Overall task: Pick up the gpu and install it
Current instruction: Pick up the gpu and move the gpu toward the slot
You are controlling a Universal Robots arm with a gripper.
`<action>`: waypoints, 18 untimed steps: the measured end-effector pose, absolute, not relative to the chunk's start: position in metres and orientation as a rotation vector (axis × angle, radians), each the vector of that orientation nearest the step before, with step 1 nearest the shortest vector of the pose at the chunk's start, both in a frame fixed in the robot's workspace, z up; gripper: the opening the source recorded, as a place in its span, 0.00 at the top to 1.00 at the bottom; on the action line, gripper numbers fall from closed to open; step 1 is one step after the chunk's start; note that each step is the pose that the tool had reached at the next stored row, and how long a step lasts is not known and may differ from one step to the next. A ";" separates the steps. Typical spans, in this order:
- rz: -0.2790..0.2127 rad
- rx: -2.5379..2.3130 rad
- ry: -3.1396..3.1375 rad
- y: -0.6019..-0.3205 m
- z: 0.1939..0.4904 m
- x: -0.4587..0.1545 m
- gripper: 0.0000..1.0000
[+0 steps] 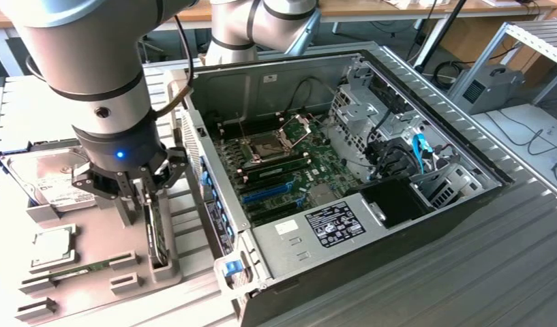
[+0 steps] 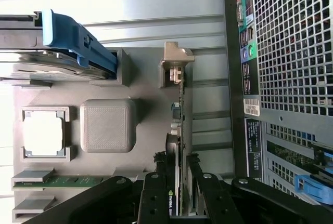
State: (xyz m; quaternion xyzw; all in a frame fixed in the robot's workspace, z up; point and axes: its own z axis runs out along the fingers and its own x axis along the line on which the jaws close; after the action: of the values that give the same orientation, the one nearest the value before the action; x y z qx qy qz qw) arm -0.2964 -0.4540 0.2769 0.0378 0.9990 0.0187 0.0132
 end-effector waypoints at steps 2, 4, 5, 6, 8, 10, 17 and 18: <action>0.058 0.118 3.112 -0.454 0.277 -0.296 0.71; 0.058 0.118 3.112 -0.454 0.278 -0.296 0.71; 0.058 0.118 3.112 -0.454 0.278 -0.296 0.71; 0.058 0.118 3.112 -0.454 0.278 -0.296 0.71; 0.058 0.118 3.112 -0.454 0.279 -0.296 0.71; 0.058 0.118 3.112 -0.454 0.279 -0.296 0.71; 0.058 0.118 3.112 -0.454 0.281 -0.296 0.71; 0.058 0.118 3.112 -0.454 0.281 -0.296 0.71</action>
State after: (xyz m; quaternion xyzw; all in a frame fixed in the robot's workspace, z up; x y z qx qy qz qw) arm -0.2964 -0.4540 0.2814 0.0378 0.9990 0.0187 0.0132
